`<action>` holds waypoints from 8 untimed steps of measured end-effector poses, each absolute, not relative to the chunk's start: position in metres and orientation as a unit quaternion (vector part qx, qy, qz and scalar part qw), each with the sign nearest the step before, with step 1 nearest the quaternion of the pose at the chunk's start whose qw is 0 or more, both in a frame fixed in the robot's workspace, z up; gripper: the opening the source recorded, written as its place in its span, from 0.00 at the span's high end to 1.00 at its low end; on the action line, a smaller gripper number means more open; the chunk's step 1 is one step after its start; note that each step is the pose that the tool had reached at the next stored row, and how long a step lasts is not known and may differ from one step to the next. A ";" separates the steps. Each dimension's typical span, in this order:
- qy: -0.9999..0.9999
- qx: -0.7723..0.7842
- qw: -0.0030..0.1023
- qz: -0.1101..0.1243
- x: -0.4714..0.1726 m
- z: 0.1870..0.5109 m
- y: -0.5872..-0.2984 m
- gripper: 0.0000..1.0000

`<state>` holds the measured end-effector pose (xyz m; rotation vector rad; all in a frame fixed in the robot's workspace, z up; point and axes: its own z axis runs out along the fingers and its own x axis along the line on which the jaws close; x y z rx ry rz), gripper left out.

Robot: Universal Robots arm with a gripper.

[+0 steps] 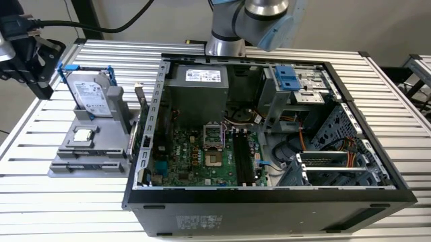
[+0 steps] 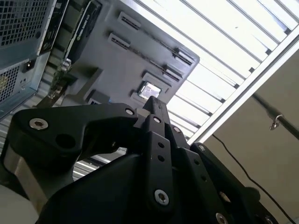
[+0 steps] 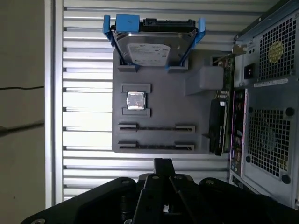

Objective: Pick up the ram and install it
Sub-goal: 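Pick up the ram and move it above insertion slot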

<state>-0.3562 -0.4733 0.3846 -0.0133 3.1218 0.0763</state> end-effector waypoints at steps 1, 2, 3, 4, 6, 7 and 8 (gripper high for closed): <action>1.000 -0.004 0.009 0.024 -0.356 0.385 -0.473 1.00; 1.000 -0.004 0.009 0.024 -0.357 0.385 -0.473 1.00; 1.000 -0.004 0.009 0.024 -0.357 0.385 -0.473 1.00; 1.000 -0.004 0.009 0.024 -0.357 0.385 -0.473 1.00; 1.000 -0.004 0.009 0.024 -0.358 0.385 -0.473 1.00; 1.000 -0.004 0.009 0.024 -0.358 0.385 -0.473 1.00; 1.000 -0.004 0.009 0.024 -0.358 0.385 -0.473 1.00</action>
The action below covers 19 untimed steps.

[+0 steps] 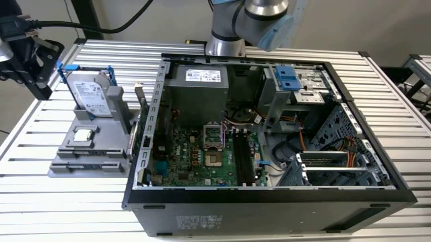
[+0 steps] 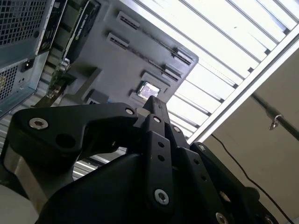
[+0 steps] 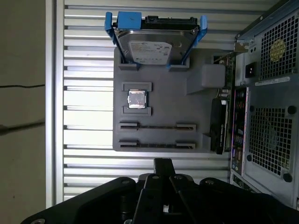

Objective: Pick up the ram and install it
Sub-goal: 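Pick up the ram and move it above insertion slot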

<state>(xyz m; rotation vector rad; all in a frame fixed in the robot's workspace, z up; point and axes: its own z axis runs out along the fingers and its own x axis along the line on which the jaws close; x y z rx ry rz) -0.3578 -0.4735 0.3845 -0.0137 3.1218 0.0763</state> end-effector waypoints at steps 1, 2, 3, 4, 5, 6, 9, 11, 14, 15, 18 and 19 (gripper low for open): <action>1.000 -0.004 0.009 0.024 -0.358 0.385 -0.473 1.00; 1.000 -0.004 0.009 0.024 -0.358 0.385 -0.473 1.00; 1.000 -0.004 0.009 0.024 -0.358 0.385 -0.473 1.00; 1.000 -0.004 0.009 0.024 -0.358 0.385 -0.474 1.00; 1.000 -0.004 0.009 0.024 -0.358 0.385 -0.473 1.00; 1.000 -0.004 0.009 0.024 -0.358 0.385 -0.473 1.00; 1.000 -0.005 0.009 0.024 -0.358 0.385 -0.473 1.00; 1.000 -0.013 0.009 0.025 -0.358 0.385 -0.473 1.00; 0.999 -0.037 0.009 0.025 -0.358 0.384 -0.474 1.00; 0.999 -0.047 0.008 0.025 -0.358 0.384 -0.474 1.00; 0.997 -0.074 0.008 0.025 -0.358 0.385 -0.473 1.00; 0.996 -0.083 0.008 0.025 -0.358 0.384 -0.474 1.00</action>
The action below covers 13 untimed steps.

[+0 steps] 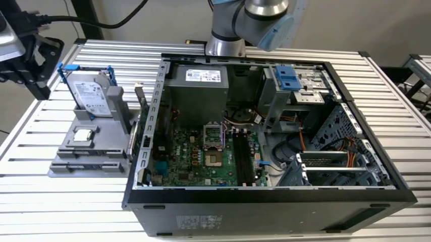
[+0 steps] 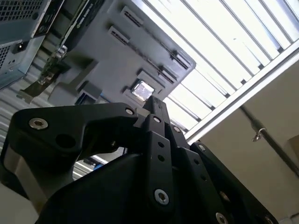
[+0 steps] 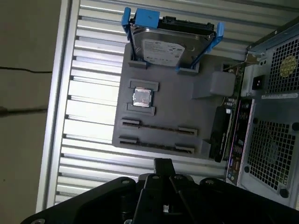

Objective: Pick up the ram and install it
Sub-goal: 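Pick up the ram and move it above insertion slot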

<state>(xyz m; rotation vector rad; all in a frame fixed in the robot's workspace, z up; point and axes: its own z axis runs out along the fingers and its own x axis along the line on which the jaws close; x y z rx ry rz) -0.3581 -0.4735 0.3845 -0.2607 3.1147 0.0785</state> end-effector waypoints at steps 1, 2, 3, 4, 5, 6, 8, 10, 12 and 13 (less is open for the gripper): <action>0.995 -0.091 0.007 0.025 -0.358 0.385 -0.473 1.00; 0.995 -0.101 0.007 0.025 -0.358 0.385 -0.473 1.00; 0.994 -0.110 0.007 0.025 -0.358 0.385 -0.473 1.00; 0.993 -0.118 0.007 0.025 -0.358 0.385 -0.474 1.00; 0.992 -0.127 0.006 0.025 -0.358 0.385 -0.473 1.00; 0.990 -0.136 0.006 0.025 -0.358 0.385 -0.473 1.00; 0.988 -0.154 0.006 0.026 -0.358 0.385 -0.473 1.00; 0.985 -0.172 0.005 0.026 -0.358 0.385 -0.473 1.00; 0.981 -0.190 0.005 0.026 -0.358 0.385 -0.473 1.00; 0.980 -0.199 0.004 0.026 -0.358 0.385 -0.473 1.00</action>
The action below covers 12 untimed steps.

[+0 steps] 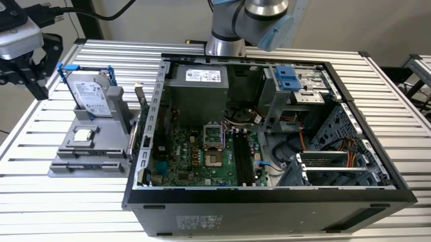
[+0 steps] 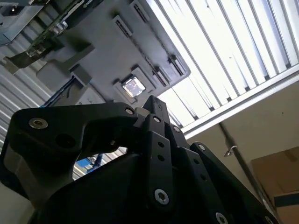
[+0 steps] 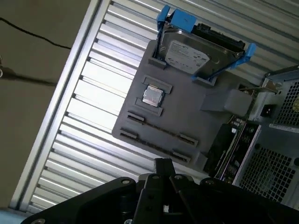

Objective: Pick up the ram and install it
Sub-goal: 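Pick up the ram and move it above insertion slot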

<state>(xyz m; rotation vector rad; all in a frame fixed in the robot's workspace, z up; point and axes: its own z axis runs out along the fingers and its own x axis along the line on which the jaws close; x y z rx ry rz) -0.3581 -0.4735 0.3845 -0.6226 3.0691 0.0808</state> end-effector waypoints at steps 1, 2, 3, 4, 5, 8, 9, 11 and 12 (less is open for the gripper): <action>0.978 -0.208 0.004 0.026 -0.358 0.385 -0.474 1.00; 0.976 -0.217 0.004 0.026 -0.358 0.385 -0.473 1.00; 0.974 -0.225 0.004 0.026 -0.358 0.385 -0.474 1.00; 0.972 -0.235 0.004 0.026 -0.358 0.385 -0.473 1.00; 0.970 -0.243 0.003 0.026 -0.358 0.385 -0.474 1.00; 0.963 -0.270 0.003 0.026 -0.358 0.385 -0.473 1.00; 0.960 -0.279 0.002 0.026 -0.358 0.385 -0.473 1.00; 0.955 -0.296 0.002 0.026 -0.358 0.384 -0.473 1.00; 0.952 -0.305 0.002 0.026 -0.358 0.384 -0.473 1.00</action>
